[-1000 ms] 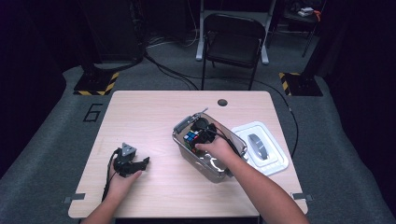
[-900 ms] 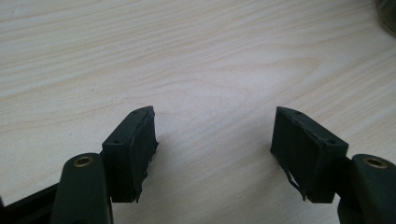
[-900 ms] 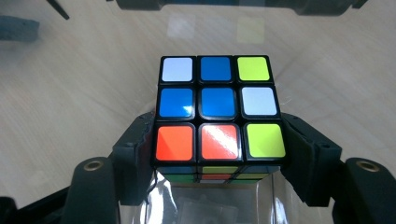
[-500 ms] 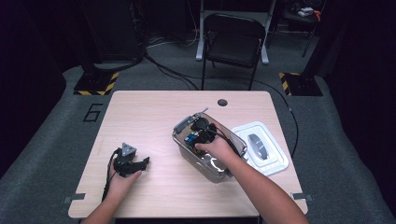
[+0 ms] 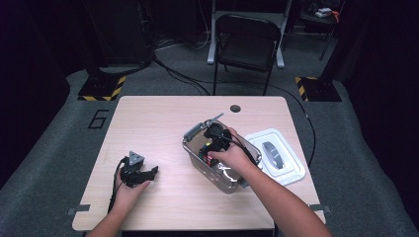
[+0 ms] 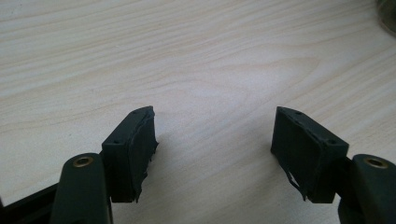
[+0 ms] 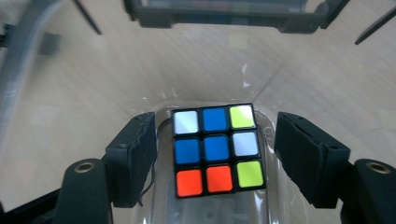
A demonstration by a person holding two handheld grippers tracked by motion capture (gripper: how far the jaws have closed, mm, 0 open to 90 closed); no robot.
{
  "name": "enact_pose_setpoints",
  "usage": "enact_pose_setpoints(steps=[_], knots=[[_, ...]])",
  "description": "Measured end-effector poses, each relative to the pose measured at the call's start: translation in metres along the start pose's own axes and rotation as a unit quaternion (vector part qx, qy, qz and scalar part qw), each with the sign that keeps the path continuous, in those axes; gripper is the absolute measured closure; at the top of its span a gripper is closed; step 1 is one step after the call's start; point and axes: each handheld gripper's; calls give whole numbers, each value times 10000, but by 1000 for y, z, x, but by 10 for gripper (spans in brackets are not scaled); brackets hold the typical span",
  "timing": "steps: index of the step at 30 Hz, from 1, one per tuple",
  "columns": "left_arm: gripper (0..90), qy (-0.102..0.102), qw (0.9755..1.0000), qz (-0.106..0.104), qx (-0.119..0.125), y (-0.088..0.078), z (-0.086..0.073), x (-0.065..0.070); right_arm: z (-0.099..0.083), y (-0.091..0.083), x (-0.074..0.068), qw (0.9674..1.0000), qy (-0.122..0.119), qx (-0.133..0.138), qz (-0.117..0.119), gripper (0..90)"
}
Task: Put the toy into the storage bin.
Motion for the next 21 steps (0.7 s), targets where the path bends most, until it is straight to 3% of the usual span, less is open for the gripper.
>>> enact_pose_setpoints(steps=[7,17,18,21], knots=[[302,2,10000,-4,1,0,0,0,-1,-14,-5,10000,-83,51,11,289],[302,4,10000,-4,1,0,0,0,-6,-39,-8,9993,58,340,117,306],[302,5,10000,-5,0,0,0,0,-6,-41,-7,9993,-36,352,97,307],[301,5,10000,-4,1,0,0,0,-8,-46,-9,9992,-6,394,78,310]])
Point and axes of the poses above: each handheld gripper's, and its own axes: y roughly forward along the jaws, z roughly out of its top, x roughly to its right, and after that the axes turned 13 degrees about z, right-handed
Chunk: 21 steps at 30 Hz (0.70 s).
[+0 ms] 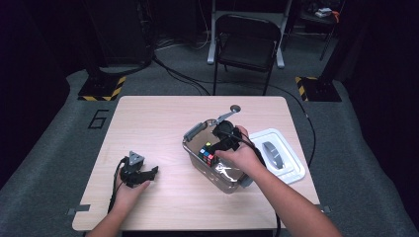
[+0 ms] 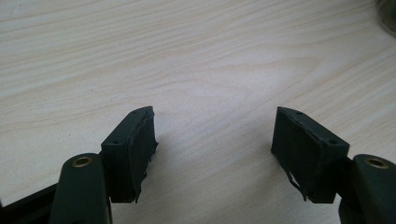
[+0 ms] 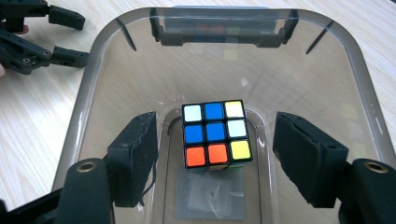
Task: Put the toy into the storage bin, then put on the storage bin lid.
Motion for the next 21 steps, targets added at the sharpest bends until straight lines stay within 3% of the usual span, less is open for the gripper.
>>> enact_pose_setpoints(steps=[21], knots=[[301,-2,10000,0,0,0,0,0,-6,-34,-2,9994,-96,335,42,342]])
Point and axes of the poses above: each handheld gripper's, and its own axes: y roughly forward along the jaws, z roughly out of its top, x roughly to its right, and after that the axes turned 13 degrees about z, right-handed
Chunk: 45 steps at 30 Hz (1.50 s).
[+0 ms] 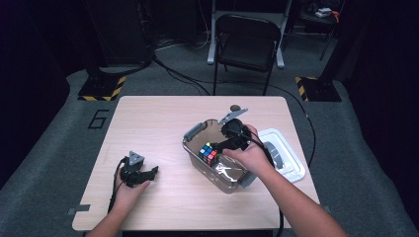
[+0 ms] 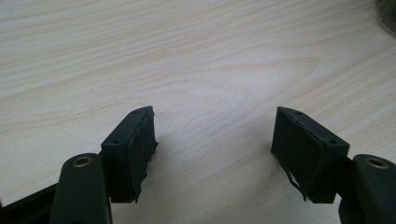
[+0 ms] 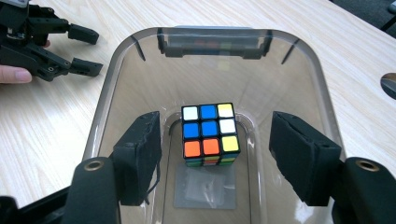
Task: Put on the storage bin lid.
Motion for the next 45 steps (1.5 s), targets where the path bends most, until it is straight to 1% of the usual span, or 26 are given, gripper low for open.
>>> enact_pose_setpoints(steps=[2,6,10,14,16,19,20,24,26,27,29,32,38,42,45], knots=[[301,1,10000,0,0,0,0,0,-1,-4,1,10000,7,9,27,343],[301,1,10000,-2,-1,0,0,0,-3,-13,5,10000,29,63,-41,342],[299,10,10000,-5,-4,0,0,0,-5,-20,8,9999,60,107,-55,343],[299,12,10000,-6,-5,0,0,0,-6,-31,12,9998,24,154,-101,342],[299,11,10000,-6,-5,0,0,0,-7,-35,14,9996,81,212,-147,342],[299,9,10000,-6,-4,0,0,0,-9,-42,17,9993,99,311,-190,342],[299,10,10000,-6,-3,0,0,0,-10,-44,18,9993,112,284,-218,342],[299,11,10000,-6,-4,0,0,0,-12,-50,22,9991,121,314,-265,342],[299,8,10000,-6,-3,0,0,0,-12,-52,23,9988,212,337,-270,342],[299,11,10000,-6,-5,0,0,0,-13,-54,25,9990,146,316,-278,342],[299,10,10000,-6,-4,0,0,0,-15,-56,26,9987,242,322,-326,342],[299,10,10000,-6,-5,0,0,0,-17,-58,30,9984,248,318,-387,342],[299,10,10000,-6,-5,0,0,0,-23,-64,40,9973,380,341,-535,342],[299,11,10000,-6,-4,0,0,0,-29,-69,48,9961,504,367,-618,345],[299,12,10000,-6,-6,0,0,0,-33,-71,53,9951,547,403,-717,350]])
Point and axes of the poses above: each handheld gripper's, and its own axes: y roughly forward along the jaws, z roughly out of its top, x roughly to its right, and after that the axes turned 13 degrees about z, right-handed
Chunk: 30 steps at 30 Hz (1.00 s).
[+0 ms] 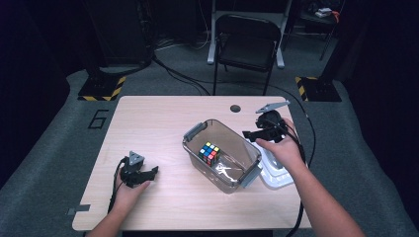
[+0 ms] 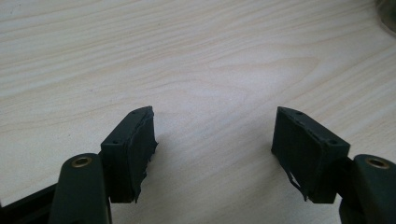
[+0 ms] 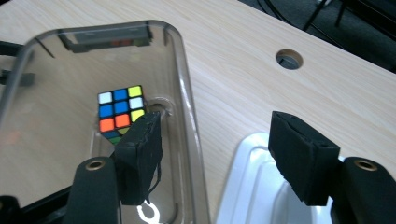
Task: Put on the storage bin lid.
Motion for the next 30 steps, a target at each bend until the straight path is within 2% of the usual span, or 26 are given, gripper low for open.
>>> enact_pose_setpoints(steps=[13,17,24,30], knots=[[299,0,10000,-1,0,0,0,0,-19,-4,23,9991,168,-16,-391,378],[299,-3,10000,0,0,0,0,0,-27,-4,28,9982,286,24,-530,389],[299,-2,10000,-1,2,0,0,0,-41,-2,43,9968,507,2,-622,439],[299,-3,10000,0,2,0,0,0,-52,1,52,9951,651,-56,-748,441]])
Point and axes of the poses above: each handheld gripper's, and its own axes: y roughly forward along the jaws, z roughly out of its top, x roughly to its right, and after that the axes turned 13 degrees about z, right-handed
